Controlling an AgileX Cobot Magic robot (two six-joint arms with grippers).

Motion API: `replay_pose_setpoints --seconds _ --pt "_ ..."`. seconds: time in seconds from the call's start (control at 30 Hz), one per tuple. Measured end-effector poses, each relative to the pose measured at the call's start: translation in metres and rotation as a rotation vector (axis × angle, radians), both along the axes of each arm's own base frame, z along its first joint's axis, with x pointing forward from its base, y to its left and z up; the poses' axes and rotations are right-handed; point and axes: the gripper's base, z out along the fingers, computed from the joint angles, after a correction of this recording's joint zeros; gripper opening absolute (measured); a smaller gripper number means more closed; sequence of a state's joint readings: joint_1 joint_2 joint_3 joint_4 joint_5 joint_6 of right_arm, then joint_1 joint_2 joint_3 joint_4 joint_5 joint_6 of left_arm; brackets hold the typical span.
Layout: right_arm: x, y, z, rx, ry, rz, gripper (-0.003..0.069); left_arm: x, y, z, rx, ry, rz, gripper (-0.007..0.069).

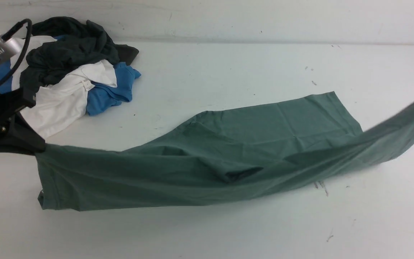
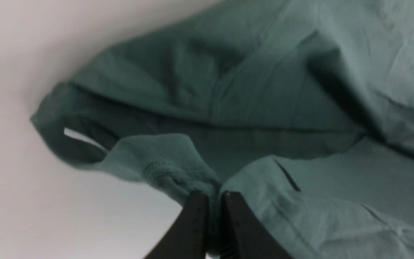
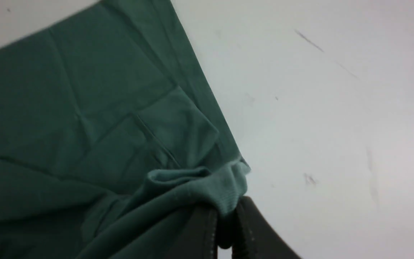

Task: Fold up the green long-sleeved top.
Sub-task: Use both arms to drag the lower edge of the fabric forward and fold it over the upper edge

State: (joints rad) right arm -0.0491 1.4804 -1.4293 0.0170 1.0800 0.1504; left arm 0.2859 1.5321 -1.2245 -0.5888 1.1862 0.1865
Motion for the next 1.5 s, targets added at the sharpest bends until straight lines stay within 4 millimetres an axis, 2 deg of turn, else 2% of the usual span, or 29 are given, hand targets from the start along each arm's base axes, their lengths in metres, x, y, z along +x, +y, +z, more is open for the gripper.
replay_pose_setpoints --seconds 0.03,0.07,0.1,0.2,0.3,0.37,0.4,0.43,0.47,0.6,0.7,0.77,0.83,0.9,1.0,1.07,1.13,1.17,1.23,1.27,1.33,1.43,1.5 --pt "0.013 0.001 -0.002 0.017 -0.006 0.001 0.0025 0.006 0.001 -0.002 -0.011 0.000 0.016 0.0020" --pt "0.017 0.001 0.001 0.024 -0.021 0.001 0.0025 0.007 0.001 -0.002 -0.014 0.001 0.021 0.0020" --pt "0.044 0.002 -0.004 0.055 -0.039 0.001 0.0025 0.017 0.004 -0.008 -0.022 0.004 0.043 0.0020" --pt "0.090 0.004 -0.022 0.120 -0.059 -0.003 0.0025 0.030 0.009 -0.020 -0.023 0.011 0.080 0.0020" --pt "0.143 0.007 -0.051 0.190 -0.073 -0.008 0.0025 0.045 0.015 -0.039 -0.026 0.021 0.158 0.0020" --pt "0.168 0.009 -0.071 0.219 -0.070 -0.004 0.0024 0.052 0.018 -0.048 -0.027 0.028 0.196 0.0020" --pt "0.168 0.009 -0.067 0.221 -0.081 -0.002 0.0024 0.052 0.018 -0.049 -0.028 0.030 0.201 0.0020" --pt "0.188 0.011 -0.090 0.233 -0.064 0.005 0.0024 0.059 0.021 -0.057 -0.026 0.026 0.237 0.0020" --pt "0.199 0.014 -0.100 0.236 -0.069 0.011 0.0025 0.063 0.023 -0.064 -0.024 0.029 0.258 0.0020" --pt "0.233 0.023 -0.156 0.239 -0.034 0.029 0.0043 0.074 0.029 -0.088 -0.013 0.042 0.299 0.0022" --pt "0.246 0.028 -0.187 0.235 -0.014 0.040 0.0092 0.079 0.031 -0.104 -0.008 0.066 0.306 0.0041" --pt "0.250 0.029 -0.197 0.214 -0.005 0.054 0.0150 0.081 0.032 -0.111 0.000 0.068 0.301 0.0064" --pt "0.251 0.028 -0.200 0.197 -0.001 0.062 0.0190 0.082 0.033 -0.114 0.007 0.064 0.295 0.0086" --pt "0.251 0.027 -0.194 0.168 0.006 0.076 0.0270 0.085 0.035 -0.113 0.028 0.036 0.283 0.0149" --pt "0.247 0.027 -0.164 0.156 0.007 0.104 0.0344 0.093 0.041 -0.103 0.065 -0.016 0.276 0.0237" --pt "0.241 0.028 -0.136 0.149 -0.004 0.125 0.0363 0.098 0.048 -0.092 0.084 -0.053 0.281 0.0290" --pt "0.238 0.029 -0.116 0.143 -0.039 0.139 0.0367 0.100 0.052 -0.085 0.087 -0.064 0.283 0.0311" --pt "0.234 0.032 -0.095 0.142 -0.086 0.150 0.0365 0.103 0.057 -0.076 0.089 -0.078 0.276 0.0334" --pt "0.226 0.042 -0.066 0.176 -0.143 0.179 0.0334 0.105 0.059 -0.064 0.086 -0.079 0.254 0.0347" --pt "0.224 0.044 -0.063 0.179 -0.149 0.185 0.0329 0.105 0.059 -0.064 0.085 -0.079 0.252 0.0347" --pt "0.217 0.067 -0.048 0.225 -0.165 0.259 0.0248 0.105 0.058 -0.056 0.073 -0.068 0.225 0.0344" --pt "0.207 0.099 -0.051 0.261 -0.110 0.357 0.0117 0.104 0.055 -0.052 0.060 -0.047 0.200 0.0312" --pt "0.195 0.126 -0.062 0.253 -0.034 0.429 0.0036 0.103 0.055 -0.052 0.057 -0.041 0.193 0.0263"
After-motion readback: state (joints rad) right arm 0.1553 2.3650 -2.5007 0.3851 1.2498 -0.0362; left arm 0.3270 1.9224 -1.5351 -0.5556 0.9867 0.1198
